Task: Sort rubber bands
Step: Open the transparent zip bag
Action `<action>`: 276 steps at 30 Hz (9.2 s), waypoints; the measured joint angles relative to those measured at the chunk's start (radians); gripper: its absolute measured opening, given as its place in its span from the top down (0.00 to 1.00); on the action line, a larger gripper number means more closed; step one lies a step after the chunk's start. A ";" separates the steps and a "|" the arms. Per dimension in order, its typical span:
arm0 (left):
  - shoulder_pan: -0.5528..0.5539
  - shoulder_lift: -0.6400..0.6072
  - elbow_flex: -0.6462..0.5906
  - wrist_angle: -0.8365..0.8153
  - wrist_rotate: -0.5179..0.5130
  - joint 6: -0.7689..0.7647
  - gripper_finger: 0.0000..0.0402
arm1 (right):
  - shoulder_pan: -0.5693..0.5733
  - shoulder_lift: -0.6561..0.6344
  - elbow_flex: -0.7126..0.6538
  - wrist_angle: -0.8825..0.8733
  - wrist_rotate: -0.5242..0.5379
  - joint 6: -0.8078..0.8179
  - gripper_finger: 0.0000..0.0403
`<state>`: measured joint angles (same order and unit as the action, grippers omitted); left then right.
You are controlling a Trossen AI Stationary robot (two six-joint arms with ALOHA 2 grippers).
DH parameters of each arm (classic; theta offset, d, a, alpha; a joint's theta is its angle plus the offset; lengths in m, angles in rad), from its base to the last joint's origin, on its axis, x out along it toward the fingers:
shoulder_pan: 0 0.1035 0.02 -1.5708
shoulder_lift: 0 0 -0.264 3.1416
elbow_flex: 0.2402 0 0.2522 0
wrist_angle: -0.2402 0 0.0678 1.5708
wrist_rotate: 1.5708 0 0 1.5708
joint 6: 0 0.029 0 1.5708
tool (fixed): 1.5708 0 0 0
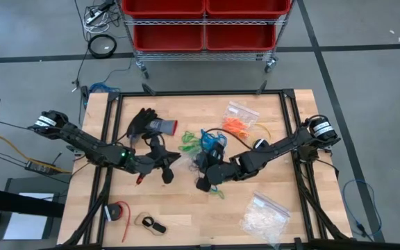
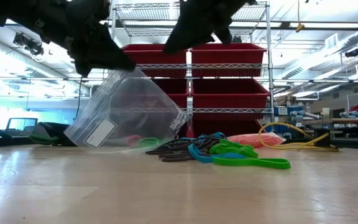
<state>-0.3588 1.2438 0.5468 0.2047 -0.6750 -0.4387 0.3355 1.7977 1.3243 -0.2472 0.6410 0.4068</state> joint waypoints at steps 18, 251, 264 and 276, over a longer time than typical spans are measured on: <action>0.000 0.000 0.000 -0.122 0.039 -0.013 0.99 | -0.173 0.000 -0.075 0.207 -0.388 -0.043 0.99; 0.273 0.066 -0.036 -0.125 0.498 0.328 0.99 | -0.251 0.187 -0.210 0.619 -0.566 -0.228 1.00; 0.284 -0.132 -0.018 -0.396 0.490 0.271 0.89 | -0.251 0.187 -0.210 0.611 -0.588 -0.227 1.00; 0.191 -0.301 -0.017 -0.340 0.588 0.248 0.78 | -0.251 0.187 -0.210 0.612 -0.589 -0.227 1.00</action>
<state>-0.1678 0.9432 0.5301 -0.1356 -0.0872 -0.1908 0.0845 1.9846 1.1145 0.3643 0.0525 0.1795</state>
